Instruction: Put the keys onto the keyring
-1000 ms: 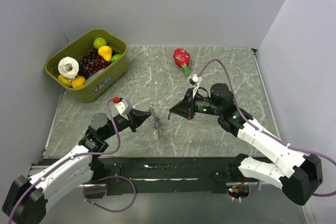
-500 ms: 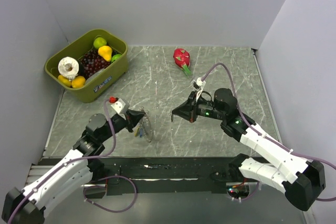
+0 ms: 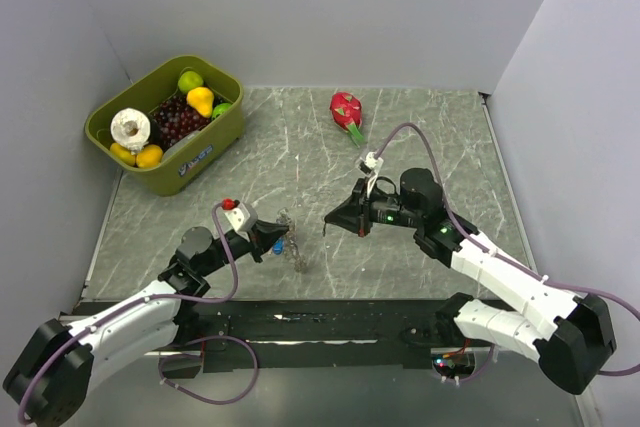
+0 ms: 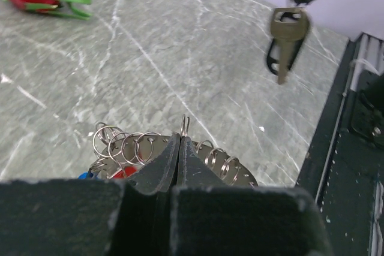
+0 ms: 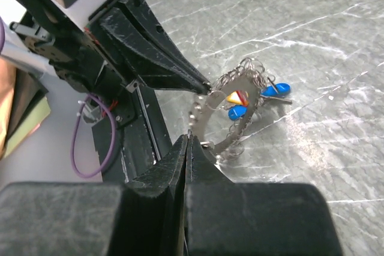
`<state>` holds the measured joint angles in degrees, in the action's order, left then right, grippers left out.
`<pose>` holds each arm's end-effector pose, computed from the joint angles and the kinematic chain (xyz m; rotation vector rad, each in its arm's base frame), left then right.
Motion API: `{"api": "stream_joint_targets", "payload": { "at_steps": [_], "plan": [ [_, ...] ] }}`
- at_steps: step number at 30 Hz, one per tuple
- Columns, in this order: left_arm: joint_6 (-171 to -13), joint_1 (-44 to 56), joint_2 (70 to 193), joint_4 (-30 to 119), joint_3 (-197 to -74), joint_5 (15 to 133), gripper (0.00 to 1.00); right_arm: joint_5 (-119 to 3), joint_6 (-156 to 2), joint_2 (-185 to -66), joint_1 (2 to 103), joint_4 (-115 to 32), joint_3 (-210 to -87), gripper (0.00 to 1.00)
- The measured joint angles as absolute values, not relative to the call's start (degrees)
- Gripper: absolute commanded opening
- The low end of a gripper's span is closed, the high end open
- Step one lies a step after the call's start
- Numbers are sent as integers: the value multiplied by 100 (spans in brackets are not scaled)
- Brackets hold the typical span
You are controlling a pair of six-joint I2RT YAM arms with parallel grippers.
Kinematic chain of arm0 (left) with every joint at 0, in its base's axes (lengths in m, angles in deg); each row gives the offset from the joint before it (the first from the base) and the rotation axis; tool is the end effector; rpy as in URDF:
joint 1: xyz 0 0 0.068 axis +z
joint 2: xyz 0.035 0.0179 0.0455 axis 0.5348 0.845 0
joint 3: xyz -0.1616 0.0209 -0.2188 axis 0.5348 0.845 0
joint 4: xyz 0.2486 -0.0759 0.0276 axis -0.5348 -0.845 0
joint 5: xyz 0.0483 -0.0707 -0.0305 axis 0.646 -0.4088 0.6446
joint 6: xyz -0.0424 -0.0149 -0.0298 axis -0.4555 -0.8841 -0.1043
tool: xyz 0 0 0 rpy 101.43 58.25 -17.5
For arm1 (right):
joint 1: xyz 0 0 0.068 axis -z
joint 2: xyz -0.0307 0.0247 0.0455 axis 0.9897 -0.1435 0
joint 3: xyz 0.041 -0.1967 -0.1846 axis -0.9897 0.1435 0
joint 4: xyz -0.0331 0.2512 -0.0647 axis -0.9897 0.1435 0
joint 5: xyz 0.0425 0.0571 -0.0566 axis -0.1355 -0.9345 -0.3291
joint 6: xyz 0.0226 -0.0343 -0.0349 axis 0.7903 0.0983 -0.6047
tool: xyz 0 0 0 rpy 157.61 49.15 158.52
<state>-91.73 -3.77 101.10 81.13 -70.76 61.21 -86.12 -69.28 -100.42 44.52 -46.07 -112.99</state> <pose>0.1308 -0.1112 0.1995 0.6441 1.4998 -0.9219 0.1666 0.1530 0.3009 -0.8364 1.7129 1.1882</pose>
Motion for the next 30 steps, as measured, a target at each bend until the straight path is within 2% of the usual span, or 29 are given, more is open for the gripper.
{"api": "stream_joint_targets", "payload": {
  "at_steps": [16,30],
  "plan": [
    [-8792,-573,10311,8585,-7043,5575,1,-8960,-7161,-10343,4421,-4594,-11303,0],
    [-8712,-882,10621,8697,-7133,5505,1,-8625,-7472,-10597,3999,-4194,-11349,0]
  ]
}}
